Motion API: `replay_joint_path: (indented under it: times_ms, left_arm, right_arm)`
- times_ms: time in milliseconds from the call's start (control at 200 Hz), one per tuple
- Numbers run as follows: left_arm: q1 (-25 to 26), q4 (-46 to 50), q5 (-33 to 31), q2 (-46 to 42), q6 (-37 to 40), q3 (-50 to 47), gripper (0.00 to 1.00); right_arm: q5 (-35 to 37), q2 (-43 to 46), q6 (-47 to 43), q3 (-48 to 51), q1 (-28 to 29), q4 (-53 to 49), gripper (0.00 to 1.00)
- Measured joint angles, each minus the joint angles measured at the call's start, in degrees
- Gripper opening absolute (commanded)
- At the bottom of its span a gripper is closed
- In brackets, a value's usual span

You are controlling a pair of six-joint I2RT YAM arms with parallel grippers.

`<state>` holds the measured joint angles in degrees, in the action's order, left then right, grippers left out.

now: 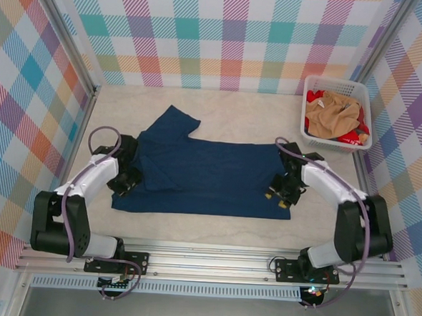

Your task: Fold and stack the t-shirts

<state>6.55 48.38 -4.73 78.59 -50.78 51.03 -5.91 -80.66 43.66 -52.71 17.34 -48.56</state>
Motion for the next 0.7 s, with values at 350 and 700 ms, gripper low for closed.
replay_joint_path:
  times_ms: [350,700]
  left_arm:
    - [3.08,-6.80,9.22,6.71,-7.04,-0.26,0.44]
    - [3.08,-8.63,10.27,9.60,-8.87,-0.22,0.09]
  right_arm:
    - [-14.62,3.23,-1.01,-0.66,0.33,16.98,0.49]
    - [-15.87,3.23,-1.01,-0.66,0.37,17.66,0.48]
